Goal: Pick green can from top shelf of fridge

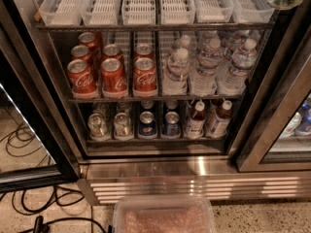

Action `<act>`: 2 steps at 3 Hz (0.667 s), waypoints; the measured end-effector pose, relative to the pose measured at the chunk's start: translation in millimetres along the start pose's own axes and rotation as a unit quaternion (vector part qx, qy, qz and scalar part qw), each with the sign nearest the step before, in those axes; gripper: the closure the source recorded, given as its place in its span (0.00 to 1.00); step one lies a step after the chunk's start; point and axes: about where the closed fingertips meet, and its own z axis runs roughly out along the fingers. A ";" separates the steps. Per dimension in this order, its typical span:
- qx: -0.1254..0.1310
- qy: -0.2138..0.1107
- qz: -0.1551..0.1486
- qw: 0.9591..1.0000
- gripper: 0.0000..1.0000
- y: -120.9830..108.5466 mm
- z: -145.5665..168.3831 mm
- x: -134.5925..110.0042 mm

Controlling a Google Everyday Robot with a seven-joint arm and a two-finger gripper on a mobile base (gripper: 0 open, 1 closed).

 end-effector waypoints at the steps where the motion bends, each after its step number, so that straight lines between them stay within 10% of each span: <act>1: -0.028 0.005 -0.017 0.999 1.00 13.3 -4.6 -10.7; 2: -0.029 0.006 -0.017 0.999 1.00 13.9 -4.5 -10.1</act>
Offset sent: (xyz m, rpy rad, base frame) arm -0.0091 0.0113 0.0102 -0.0382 0.0025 0.0538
